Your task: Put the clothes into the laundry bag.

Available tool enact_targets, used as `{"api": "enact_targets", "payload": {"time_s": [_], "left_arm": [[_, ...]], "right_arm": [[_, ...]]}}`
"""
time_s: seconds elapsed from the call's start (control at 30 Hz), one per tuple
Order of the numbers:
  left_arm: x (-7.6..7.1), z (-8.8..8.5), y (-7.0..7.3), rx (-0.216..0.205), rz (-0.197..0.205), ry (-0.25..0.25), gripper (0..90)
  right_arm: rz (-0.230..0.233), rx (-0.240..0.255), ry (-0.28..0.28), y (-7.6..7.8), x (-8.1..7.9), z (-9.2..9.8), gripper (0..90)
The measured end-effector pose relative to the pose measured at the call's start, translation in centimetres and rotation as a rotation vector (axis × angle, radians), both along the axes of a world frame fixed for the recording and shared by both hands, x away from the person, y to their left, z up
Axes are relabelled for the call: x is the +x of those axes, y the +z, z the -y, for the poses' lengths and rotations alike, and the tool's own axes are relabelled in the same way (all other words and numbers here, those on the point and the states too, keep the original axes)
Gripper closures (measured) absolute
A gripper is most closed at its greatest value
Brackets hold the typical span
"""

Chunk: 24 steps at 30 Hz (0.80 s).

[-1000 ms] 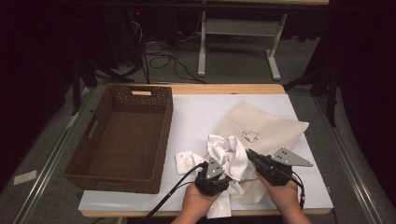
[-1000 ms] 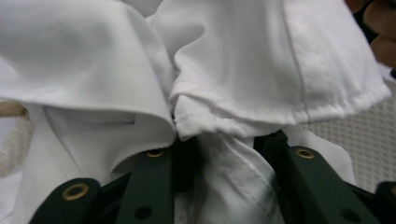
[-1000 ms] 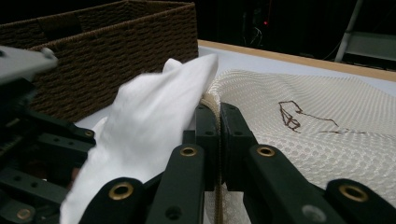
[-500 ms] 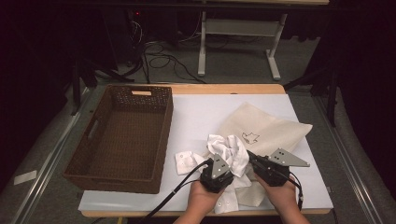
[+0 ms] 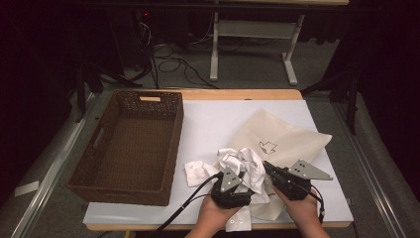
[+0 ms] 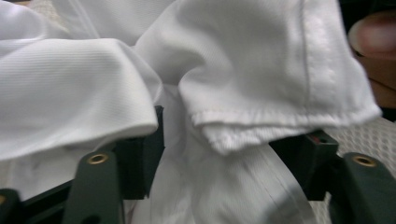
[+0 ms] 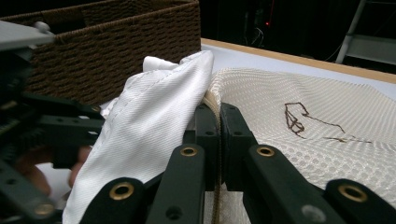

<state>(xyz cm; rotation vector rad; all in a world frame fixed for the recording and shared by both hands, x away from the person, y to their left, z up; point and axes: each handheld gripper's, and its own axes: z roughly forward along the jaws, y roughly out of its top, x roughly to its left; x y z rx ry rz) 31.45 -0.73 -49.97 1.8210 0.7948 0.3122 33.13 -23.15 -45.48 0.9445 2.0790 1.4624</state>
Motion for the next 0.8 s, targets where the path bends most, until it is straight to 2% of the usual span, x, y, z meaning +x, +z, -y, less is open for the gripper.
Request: {"api": "enact_targets", "payload": {"time_s": [0.03,0.13,0.3,0.43,0.47,0.57,0.63,0.7,0.8], "left_arm": [[-0.3,-0.3,0.1,0.001,0.005,0.004,31.0],[-0.9,-1.2,0.2,-0.003,0.007,0.015,27.4],[-2.5,-2.9,0.2,0.008,0.024,0.023,26.7],[-2.7,-3.9,0.2,0.000,0.031,0.043,28.4],[-2.4,-4.6,0.4,-0.001,0.036,0.065,28.3],[-1.8,-5.1,0.6,-0.014,0.038,0.087,25.9],[-0.8,-5.1,0.6,-0.014,0.030,0.100,20.0],[0.6,-4.6,0.4,0.001,-0.008,0.105,15.7],[2.7,-3.7,0.0,-0.019,-0.068,0.100,16.1]], "right_arm": [[-0.002,0.000,-0.003,0.0,-0.1,-0.1,89.0],[-0.001,-0.004,-0.005,0.0,-0.1,-0.1,89.0],[-0.003,-0.003,-0.012,-0.2,-0.1,0.0,89.0],[-0.004,-0.005,-0.011,-0.2,0.0,0.1,88.9],[-0.004,-0.004,-0.012,-0.2,0.0,0.1,88.9],[0.000,-0.007,-0.009,-0.2,0.0,0.0,88.9],[0.000,-0.009,-0.007,-0.2,0.0,0.0,88.9],[-0.001,-0.010,-0.009,-0.2,0.0,0.0,88.9],[0.000,-0.014,-0.006,-0.2,0.0,-0.1,88.9]]}}
